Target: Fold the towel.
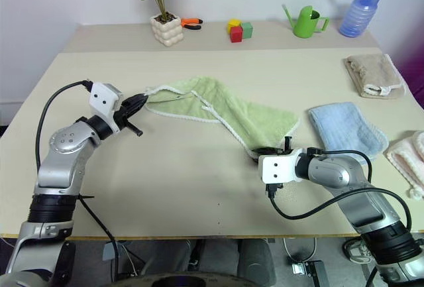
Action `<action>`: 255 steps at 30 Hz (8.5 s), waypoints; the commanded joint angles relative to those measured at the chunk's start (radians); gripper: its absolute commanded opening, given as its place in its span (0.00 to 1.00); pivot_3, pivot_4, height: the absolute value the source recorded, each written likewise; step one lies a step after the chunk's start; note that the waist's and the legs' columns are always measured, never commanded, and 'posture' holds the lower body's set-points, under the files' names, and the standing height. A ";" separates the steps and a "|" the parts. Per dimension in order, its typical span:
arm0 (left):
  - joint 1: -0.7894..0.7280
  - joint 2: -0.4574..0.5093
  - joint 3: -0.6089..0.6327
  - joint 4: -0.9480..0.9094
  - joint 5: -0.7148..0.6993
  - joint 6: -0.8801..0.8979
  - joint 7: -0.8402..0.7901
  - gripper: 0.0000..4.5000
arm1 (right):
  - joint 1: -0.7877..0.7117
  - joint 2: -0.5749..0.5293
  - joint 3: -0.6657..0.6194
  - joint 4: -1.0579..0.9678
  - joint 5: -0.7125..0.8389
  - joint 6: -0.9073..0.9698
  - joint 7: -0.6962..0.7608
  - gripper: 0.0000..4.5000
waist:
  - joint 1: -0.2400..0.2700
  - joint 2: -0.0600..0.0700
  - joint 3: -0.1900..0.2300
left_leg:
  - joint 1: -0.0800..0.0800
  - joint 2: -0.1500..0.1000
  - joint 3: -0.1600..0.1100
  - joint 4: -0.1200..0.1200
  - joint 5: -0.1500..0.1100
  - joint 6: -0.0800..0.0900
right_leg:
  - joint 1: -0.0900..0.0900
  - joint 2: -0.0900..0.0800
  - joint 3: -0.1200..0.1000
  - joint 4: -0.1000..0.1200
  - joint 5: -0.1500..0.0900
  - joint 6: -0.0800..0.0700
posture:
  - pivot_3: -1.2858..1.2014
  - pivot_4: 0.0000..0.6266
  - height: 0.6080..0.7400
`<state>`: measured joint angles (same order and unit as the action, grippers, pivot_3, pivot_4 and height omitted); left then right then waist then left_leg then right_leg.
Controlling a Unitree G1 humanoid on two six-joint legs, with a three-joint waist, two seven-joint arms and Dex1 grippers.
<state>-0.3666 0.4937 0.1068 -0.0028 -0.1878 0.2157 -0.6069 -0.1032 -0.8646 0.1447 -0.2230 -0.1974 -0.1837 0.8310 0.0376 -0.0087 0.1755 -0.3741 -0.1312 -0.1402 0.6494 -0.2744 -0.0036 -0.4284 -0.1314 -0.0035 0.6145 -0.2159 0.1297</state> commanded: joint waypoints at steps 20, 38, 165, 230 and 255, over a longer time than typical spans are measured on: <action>-0.015 0.005 -0.003 -0.046 -0.016 0.003 -0.005 0.00 | -0.062 0.006 -0.002 0.077 -0.203 -0.237 -0.181 0.00 | 0.000 0.000 0.000 | 0.000 0.000 0.000 0.000 0.000 0.000 | 0.000 0.000 0.000 0.000 0.000 0.000 | 0.52 0.24 0.92; -0.550 0.062 0.077 0.514 0.033 -0.284 0.088 0.00 | -0.715 0.048 -0.172 0.517 -0.060 -0.054 -0.347 0.00 | -0.001 -0.002 0.005 | -0.002 0.002 0.000 0.001 0.002 -0.003 | -0.001 0.003 0.000 -0.002 0.007 -0.002 | 0.52 0.24 0.92; 0.057 -0.011 -0.180 -0.275 -0.288 0.216 -0.237 0.99 | 0.127 0.635 -0.786 -0.195 1.440 1.236 -1.084 1.00 | -0.005 0.001 0.000 | 0.001 0.008 0.006 0.001 -0.006 0.005 | -0.002 0.008 0.006 -0.002 0.007 -0.004 | 0.52 0.24 0.92; 0.217 0.011 0.032 -0.280 -0.290 0.209 -0.071 0.99 | -0.304 0.279 -0.070 -0.086 0.585 0.797 -0.307 0.00 | -0.023 0.002 0.001 | -0.001 0.008 0.006 0.000 -0.006 0.005 | -0.003 0.009 0.005 -0.004 0.007 -0.003 | 0.52 0.24 0.92; 0.657 -0.107 0.363 -0.566 -1.079 0.670 0.367 1.00 | -0.285 0.300 -0.014 -0.066 0.397 0.491 -0.126 0.98 | -0.025 0.001 0.000 | 0.000 0.009 0.005 0.000 -0.007 0.003 | -0.004 0.010 0.007 -0.003 0.007 -0.004 | 0.52 0.24 0.92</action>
<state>0.2859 0.3915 0.4633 -0.5267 -1.1960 0.8818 -0.2929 -0.3745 -0.5549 0.1648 -0.2409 0.1811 0.3312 0.6921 0.0129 -0.0081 0.1755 -0.3741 -0.1226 -0.1346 0.6494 -0.2811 -0.0003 -0.4321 -0.1218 0.0035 0.6119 -0.2088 0.1261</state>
